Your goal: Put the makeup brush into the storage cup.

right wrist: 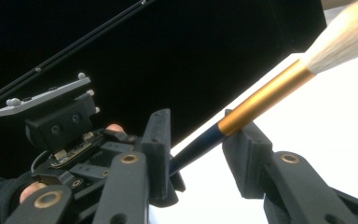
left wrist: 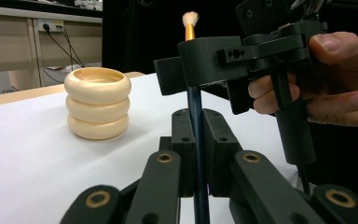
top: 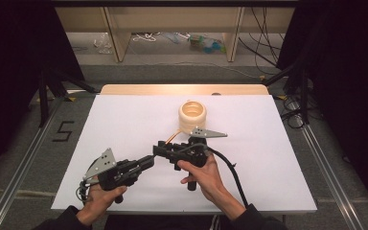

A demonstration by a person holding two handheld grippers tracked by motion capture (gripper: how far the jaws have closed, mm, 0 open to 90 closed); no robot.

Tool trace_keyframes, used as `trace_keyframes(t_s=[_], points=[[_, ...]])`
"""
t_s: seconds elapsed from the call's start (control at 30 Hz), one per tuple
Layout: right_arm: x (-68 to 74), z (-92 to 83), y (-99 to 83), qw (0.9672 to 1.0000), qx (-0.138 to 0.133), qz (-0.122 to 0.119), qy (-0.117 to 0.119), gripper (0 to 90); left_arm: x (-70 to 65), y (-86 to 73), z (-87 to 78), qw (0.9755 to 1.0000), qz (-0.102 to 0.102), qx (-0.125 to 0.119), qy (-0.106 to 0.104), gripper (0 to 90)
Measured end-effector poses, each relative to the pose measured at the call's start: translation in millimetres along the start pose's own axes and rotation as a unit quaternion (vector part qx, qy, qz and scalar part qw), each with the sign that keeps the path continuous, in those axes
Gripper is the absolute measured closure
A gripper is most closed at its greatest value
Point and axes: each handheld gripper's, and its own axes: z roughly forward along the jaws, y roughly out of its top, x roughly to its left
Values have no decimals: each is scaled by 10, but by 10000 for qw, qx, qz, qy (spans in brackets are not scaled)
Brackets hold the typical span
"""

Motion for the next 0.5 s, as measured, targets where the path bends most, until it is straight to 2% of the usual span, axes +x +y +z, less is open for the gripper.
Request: trace_keyframes(t_s=[0.07, 0.3, 0.47, 0.5], points=[[4, -4, 0, 10000, 22, 50, 8, 644, -7, -2, 0, 10000, -54, -1, 1, 836], [9, -8, -2, 9999, 45, 137, 65, 675, -7, 3, -3, 10000, -5, -21, -14, 836], [11, -8, -4, 9998, 53, 150, 111, 700, -10, 2, -1, 10000, -4, -25, -35, 836], [0, -1, -3, 9999, -26, 42, 111, 703, -11, 2, -1, 10000, 1, -28, -38, 836]])
